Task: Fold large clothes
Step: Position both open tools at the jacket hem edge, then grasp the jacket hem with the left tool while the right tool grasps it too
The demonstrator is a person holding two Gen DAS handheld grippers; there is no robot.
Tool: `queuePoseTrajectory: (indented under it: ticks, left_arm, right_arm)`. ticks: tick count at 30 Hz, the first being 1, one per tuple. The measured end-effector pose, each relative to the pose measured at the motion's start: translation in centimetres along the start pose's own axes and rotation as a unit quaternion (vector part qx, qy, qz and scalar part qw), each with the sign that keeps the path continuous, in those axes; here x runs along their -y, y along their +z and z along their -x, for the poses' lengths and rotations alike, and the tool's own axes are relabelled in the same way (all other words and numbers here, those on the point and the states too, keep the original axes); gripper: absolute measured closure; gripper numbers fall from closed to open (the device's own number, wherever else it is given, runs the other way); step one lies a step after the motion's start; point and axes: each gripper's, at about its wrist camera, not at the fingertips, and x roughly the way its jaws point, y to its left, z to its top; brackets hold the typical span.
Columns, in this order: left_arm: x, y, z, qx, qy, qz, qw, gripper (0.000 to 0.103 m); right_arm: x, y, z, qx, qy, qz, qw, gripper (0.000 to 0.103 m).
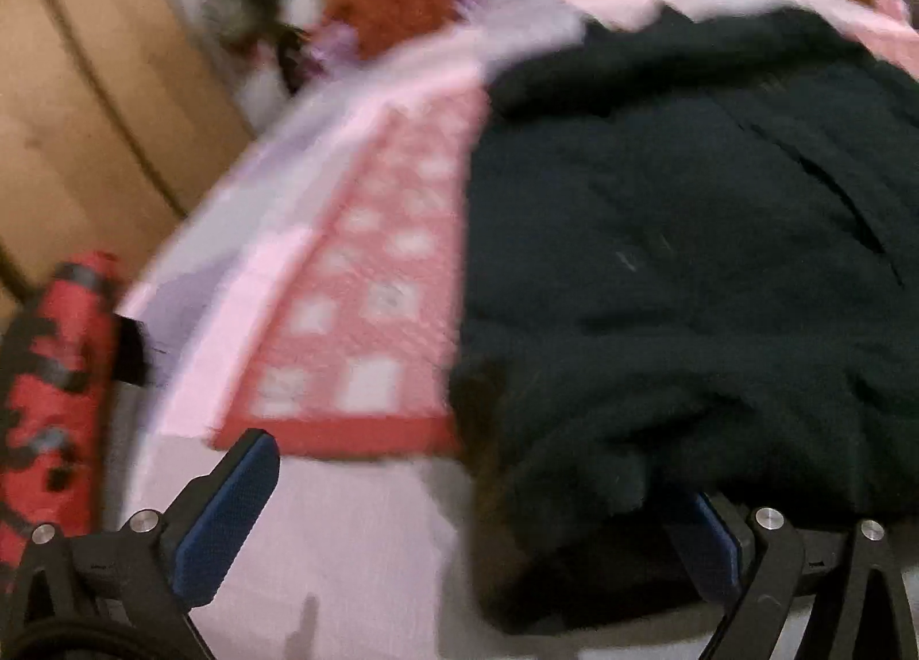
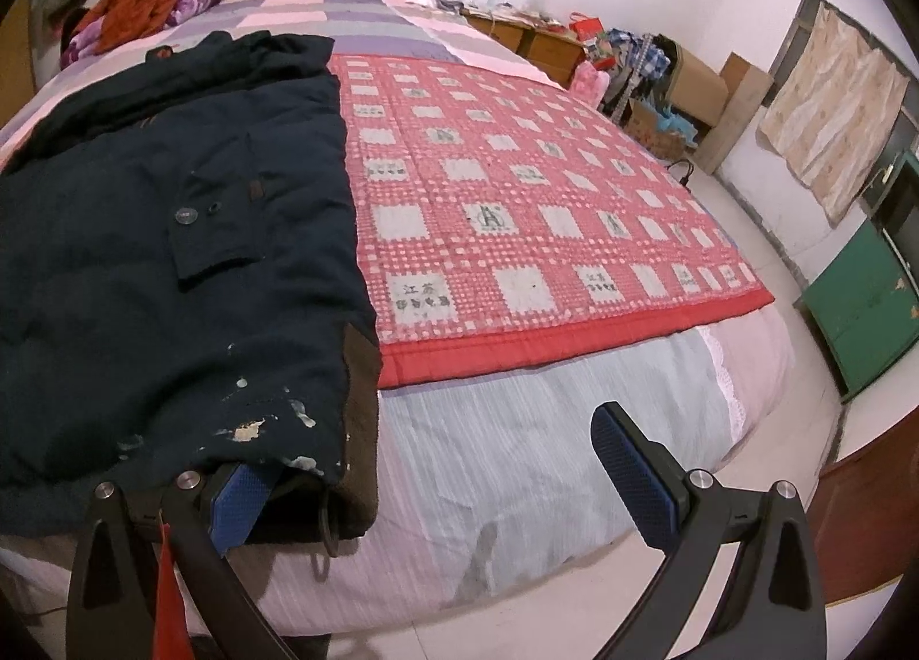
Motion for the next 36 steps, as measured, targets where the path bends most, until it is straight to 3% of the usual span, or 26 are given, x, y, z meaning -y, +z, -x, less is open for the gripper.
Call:
queuePoseTrajectory:
  ticks: [4, 8, 10, 13, 15, 17, 19, 21, 23, 28, 29, 30, 32, 36]
  left_arm:
    - [1.5, -1.7, -3.2, -0.069, -0.024, -0.031, 0.9968, 0.001]
    - [0.7, -1.2, -4.6, -0.072, -0.016, 0.023, 0.9970, 0.006]
    - [0.1, -0.3, -5.0, -0.064, -0.015, 0.037, 0.9972, 0.024]
    - [-2.8, -0.2, -4.9, -0.058, 0.007, 0.070, 0.9958, 0.039]
    - [-4.3, -0.8, -5.0, -0.070, 0.005, 0.079, 0.9944, 0.045]
    - [-4.5, -1.2, -5.1, -0.082, -0.010, 0.075, 0.9937, 0.052]
    - [-3.1, -1.0, -5.1, -0.080, -0.026, 0.051, 0.9952, 0.073]
    - [-1.8, -0.4, -5.4, -0.079, -0.048, 0.048, 0.9945, 0.083]
    - [-0.5, 0.2, -5.9, -0.079, -0.063, 0.046, 0.9938, 0.083]
    - [-0.4, -0.3, -8.6, -0.120, -0.072, 0.077, 0.9872, 0.083]
    - [-0.8, -0.4, -8.6, -0.120, -0.076, 0.082, 0.9865, 0.083]
    - [-1.2, -0.6, -8.4, -0.119, -0.077, 0.085, 0.9862, 0.086]
    - [-2.5, -0.9, -7.3, -0.114, -0.076, 0.099, 0.9856, 0.089]
    - [-4.4, -1.4, -5.0, -0.101, -0.083, 0.114, 0.9848, 0.090]
  right_arm:
    - [-0.2, -0.3, -0.3, -0.007, 0.003, -0.001, 1.000, 0.000]
    - [-0.5, -0.8, -1.1, -0.021, 0.015, 0.006, 1.000, 0.000]
    - [-0.8, -1.1, -1.9, -0.033, 0.023, 0.014, 0.999, 0.000]
    - [0.8, -0.7, -2.2, -0.014, -0.034, 0.006, 0.999, 0.001]
    - [3.0, -0.7, -2.6, -0.022, -0.012, -0.055, 0.998, 0.001]
    - [2.5, -0.6, -2.4, -0.019, -0.022, -0.027, 0.999, 0.002]
    - [1.2, -0.6, -2.1, -0.013, -0.006, 0.001, 1.000, 0.010]
    - [0.3, -0.6, -2.3, -0.019, 0.016, 0.010, 1.000, 0.023]
    - [-1.0, -0.6, -2.8, -0.029, 0.039, 0.026, 0.998, 0.031]
    - [-1.3, 0.2, -5.0, -0.047, 0.060, 0.015, 0.997, 0.032]
    - [-1.5, 0.3, -5.4, -0.052, 0.065, 0.023, 0.996, 0.038]
    - [-1.7, 0.3, -5.6, -0.057, 0.075, 0.032, 0.995, 0.062]
    - [-1.5, 0.5, -5.5, -0.053, 0.076, 0.038, 0.995, 0.079]
    - [0.7, 0.3, -4.3, -0.047, 0.093, -0.027, 0.994, 0.088]
